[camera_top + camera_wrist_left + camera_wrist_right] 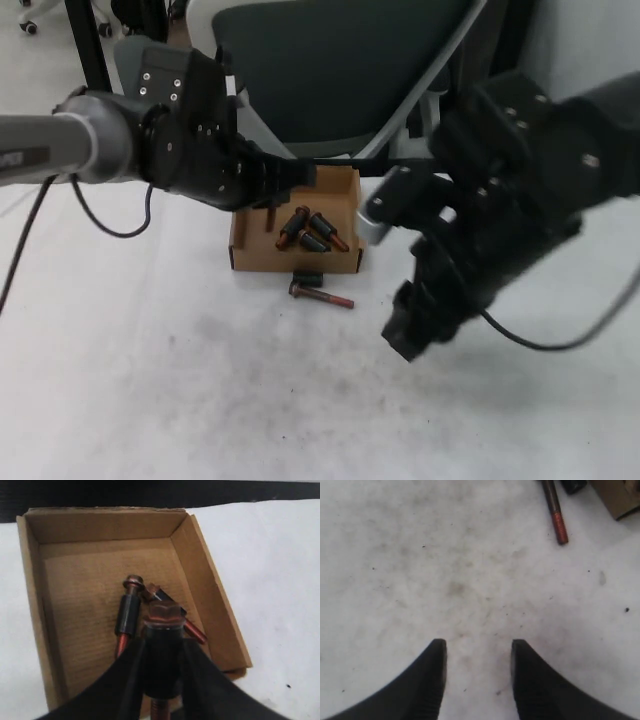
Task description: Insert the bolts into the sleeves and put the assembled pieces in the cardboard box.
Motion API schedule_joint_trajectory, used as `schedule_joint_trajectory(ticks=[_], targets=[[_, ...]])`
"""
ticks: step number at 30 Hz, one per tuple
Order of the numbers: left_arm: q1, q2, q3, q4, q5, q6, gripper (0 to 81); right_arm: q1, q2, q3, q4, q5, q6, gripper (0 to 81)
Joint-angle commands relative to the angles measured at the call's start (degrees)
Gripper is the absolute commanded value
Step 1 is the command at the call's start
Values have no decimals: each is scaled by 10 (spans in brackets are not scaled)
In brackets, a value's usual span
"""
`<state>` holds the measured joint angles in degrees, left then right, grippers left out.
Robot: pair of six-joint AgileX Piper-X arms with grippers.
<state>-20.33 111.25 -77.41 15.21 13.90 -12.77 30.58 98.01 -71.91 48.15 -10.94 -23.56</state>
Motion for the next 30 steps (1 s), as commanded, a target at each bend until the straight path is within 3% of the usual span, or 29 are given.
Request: schedule_joint_trajectory(ticks=[1, 10, 18, 22, 27, 30], targets=[[10, 26, -38, -8, -8, 19, 8, -8, 23, -32, 1, 1, -13, 403], [25, 88, -84, -10, -10, 58, 8, -9, 139, -164, 24, 1, -81, 403], [26, 115, -85, -23, -3, 81, 11, -9, 200, -239, 34, 8, -90, 433], [28, 116, -85, -28, 23, 81, 148, -9, 218, -260, 35, 8, -90, 433], [38, 116, -85, -38, 49, 42, 442, -6, 227, -270, 35, 8, -90, 433], [46, 114, -85, -35, 64, 34, 487, -2, 237, -270, 29, 5, -90, 433]])
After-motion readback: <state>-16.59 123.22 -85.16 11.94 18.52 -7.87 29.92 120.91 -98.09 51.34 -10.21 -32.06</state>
